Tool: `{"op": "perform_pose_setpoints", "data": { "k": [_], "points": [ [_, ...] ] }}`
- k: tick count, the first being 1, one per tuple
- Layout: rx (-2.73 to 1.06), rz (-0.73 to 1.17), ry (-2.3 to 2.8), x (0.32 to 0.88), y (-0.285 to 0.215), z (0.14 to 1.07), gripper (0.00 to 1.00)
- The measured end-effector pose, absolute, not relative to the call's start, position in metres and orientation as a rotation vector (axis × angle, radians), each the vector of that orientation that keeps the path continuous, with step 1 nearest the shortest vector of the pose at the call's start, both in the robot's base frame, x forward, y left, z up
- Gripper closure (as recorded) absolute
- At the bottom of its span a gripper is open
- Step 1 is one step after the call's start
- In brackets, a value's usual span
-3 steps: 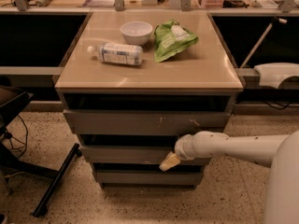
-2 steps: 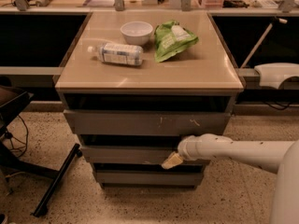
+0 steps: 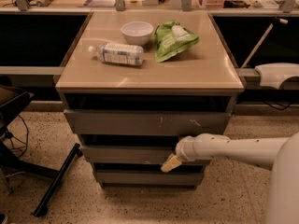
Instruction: Open middle drawer
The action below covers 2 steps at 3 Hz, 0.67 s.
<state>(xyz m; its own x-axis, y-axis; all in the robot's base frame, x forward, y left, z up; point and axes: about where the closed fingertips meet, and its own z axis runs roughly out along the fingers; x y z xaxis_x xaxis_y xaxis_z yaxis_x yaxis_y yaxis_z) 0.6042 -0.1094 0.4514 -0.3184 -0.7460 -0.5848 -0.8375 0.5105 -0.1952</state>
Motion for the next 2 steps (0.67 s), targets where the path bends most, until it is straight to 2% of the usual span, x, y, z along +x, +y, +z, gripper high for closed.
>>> {"op": "perform_pose_setpoints", "data": {
  "k": [1, 2],
  "points": [
    [-1.438, 0.165, 2.149, 0.5870, -0.1309, 0.4450, 0.00],
    [-1.424, 0.173, 2.143, 0.5872, -0.1294, 0.4445, 0.00]
  ]
}}
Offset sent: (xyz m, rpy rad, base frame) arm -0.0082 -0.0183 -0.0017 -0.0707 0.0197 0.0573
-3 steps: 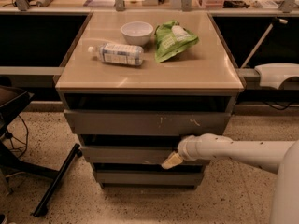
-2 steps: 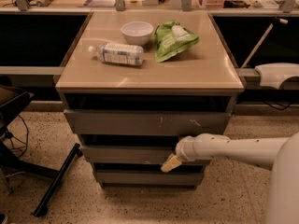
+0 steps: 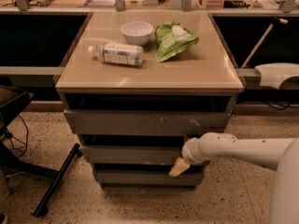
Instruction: Open middle drawer
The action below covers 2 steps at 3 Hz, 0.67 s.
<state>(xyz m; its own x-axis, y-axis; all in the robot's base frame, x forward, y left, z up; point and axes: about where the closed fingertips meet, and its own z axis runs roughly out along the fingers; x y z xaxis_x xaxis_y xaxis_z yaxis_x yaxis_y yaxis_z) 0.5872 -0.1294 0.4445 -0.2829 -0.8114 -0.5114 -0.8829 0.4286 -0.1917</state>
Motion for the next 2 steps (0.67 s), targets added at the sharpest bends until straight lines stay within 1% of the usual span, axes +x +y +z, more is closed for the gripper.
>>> {"op": "perform_pose_setpoints", "data": {
  "k": [2],
  "points": [
    [-1.184, 0.248, 2.090, 0.599, -0.122, 0.401, 0.00]
  ]
}}
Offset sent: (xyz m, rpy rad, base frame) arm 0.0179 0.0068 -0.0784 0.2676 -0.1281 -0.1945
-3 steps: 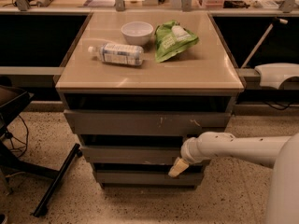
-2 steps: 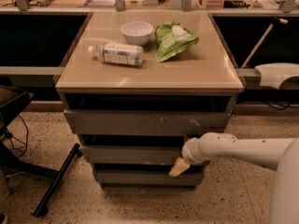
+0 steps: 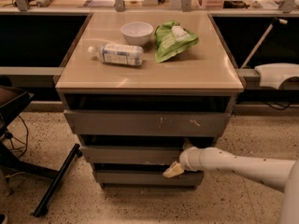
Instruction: Open middle drawer
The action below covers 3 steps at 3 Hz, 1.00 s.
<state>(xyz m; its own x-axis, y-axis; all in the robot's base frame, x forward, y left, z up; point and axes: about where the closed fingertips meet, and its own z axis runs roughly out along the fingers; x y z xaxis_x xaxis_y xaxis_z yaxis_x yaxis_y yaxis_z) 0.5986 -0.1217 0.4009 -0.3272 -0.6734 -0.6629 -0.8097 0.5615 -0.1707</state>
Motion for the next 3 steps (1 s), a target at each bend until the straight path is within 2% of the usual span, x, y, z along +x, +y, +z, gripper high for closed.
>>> {"op": "perform_pose_setpoints", "data": {
  "k": [1, 2, 3],
  "points": [
    [-1.184, 0.248, 2.090, 0.5986, -0.1216, 0.4010, 0.00],
    [-1.184, 0.248, 2.090, 0.5986, -0.1216, 0.4010, 0.19],
    [-1.184, 0.248, 2.090, 0.5986, -0.1216, 0.4011, 0.42]
  ]
}}
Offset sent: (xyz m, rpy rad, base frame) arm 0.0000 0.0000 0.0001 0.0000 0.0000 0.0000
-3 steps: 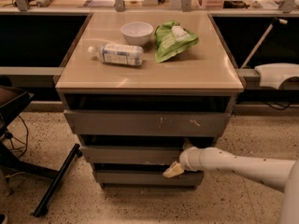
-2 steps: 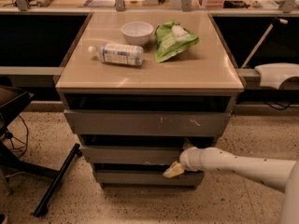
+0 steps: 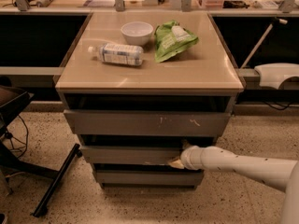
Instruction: Open middle drawer
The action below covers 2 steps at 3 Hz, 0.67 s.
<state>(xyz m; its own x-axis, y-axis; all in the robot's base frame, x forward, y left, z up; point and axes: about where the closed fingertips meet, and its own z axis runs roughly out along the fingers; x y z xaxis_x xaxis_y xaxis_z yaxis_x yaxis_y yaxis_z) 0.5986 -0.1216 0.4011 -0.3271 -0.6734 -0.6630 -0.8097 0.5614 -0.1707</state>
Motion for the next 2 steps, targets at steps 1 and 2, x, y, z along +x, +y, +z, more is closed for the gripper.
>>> {"op": "perform_pose_setpoints", "data": {
  "k": [1, 2],
  "points": [
    [-1.184, 0.248, 2.090, 0.5990, -0.1231, 0.4101, 0.66],
    [-1.184, 0.248, 2.090, 0.6004, -0.1281, 0.4186, 0.89]
  ]
}}
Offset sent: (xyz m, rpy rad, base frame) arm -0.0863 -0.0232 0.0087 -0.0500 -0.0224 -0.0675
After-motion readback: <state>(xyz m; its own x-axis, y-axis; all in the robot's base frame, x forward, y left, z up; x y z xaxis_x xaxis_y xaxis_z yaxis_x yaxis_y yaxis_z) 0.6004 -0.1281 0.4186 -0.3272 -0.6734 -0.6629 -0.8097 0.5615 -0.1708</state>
